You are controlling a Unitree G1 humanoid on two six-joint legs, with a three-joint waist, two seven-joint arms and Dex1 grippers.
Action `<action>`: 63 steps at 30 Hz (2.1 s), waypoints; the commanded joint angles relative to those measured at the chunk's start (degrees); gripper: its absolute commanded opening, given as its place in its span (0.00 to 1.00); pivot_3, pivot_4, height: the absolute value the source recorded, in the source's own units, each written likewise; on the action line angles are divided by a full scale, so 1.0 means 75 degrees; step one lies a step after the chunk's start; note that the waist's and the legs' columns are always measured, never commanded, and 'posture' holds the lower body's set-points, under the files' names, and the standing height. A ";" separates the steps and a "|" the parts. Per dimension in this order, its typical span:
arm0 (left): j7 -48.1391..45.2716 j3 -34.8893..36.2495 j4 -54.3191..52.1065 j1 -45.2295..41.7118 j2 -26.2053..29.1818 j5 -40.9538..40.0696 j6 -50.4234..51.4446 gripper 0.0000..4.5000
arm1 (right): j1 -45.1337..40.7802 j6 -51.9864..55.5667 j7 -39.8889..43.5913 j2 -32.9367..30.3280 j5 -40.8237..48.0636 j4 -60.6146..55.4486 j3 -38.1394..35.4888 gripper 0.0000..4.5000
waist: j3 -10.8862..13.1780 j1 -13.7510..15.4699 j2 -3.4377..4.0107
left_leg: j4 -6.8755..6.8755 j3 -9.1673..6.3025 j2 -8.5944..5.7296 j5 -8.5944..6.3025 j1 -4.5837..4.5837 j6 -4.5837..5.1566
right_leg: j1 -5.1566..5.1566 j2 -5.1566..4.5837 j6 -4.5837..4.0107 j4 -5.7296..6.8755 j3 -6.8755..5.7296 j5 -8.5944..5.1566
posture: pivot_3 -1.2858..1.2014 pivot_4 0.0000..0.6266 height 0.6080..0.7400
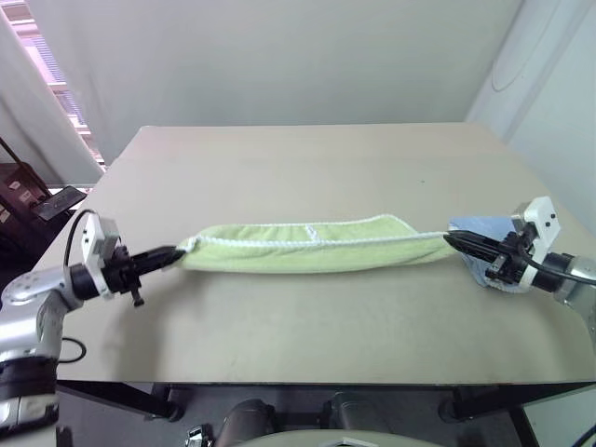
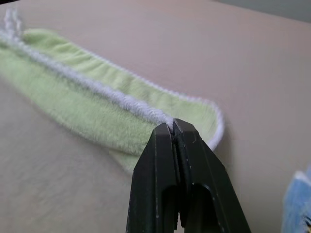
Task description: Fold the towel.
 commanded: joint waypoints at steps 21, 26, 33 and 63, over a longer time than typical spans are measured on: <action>0.0760 0.0919 -0.0902 0.1652 0.0352 -0.0506 0.0361 0.00 | 0.2209 -0.0406 0.0528 0.0164 0.0608 -0.1770 -0.0410 0.00 | -0.0002 -0.0002 -0.0037 | -0.0083 0.0001 0.0001 -0.0016 0.0089 -0.0015 | 0.0074 -0.0012 -0.0033 -0.0128 -0.0008 -0.0025 | 0.52 0.00 0.88; 0.0987 0.0445 0.0213 0.0575 0.0040 -0.0209 -0.0026 0.00 | 0.0415 -0.0761 -0.0257 0.0635 -0.0247 -0.0018 0.0619 0.00 | -0.0009 0.0031 -0.0051 | -0.0116 0.0012 -0.0004 -0.0015 0.0084 -0.0015 | 0.0050 -0.0019 -0.0066 -0.0138 -0.0011 -0.0005 | 0.52 0.00 0.88; 0.1069 0.0009 0.1761 -0.0682 -0.0125 0.0175 -0.0497 0.00 | -0.0915 -0.1218 -0.0738 0.1169 -0.0948 0.1486 0.1443 0.00 | -0.0011 0.0155 -0.0049 | -0.0148 0.0018 -0.0004 0.0005 0.0010 0.0007 | -0.0016 -0.0015 -0.0023 -0.0120 -0.0022 0.0007 | 0.52 0.00 0.88; 0.1580 0.0196 0.0956 -0.1644 -0.0414 -0.0170 -0.0460 1.00 | -0.2269 0.5417 -0.1966 0.0991 0.2601 0.2359 -0.1261 0.95 | -0.0025 0.0199 -0.0071 | -0.0120 0.0006 -0.0005 0.0008 -0.0016 0.0003 | -0.0017 -0.0038 -0.0009 -0.0105 -0.0056 0.0016 | 0.52 0.00 0.88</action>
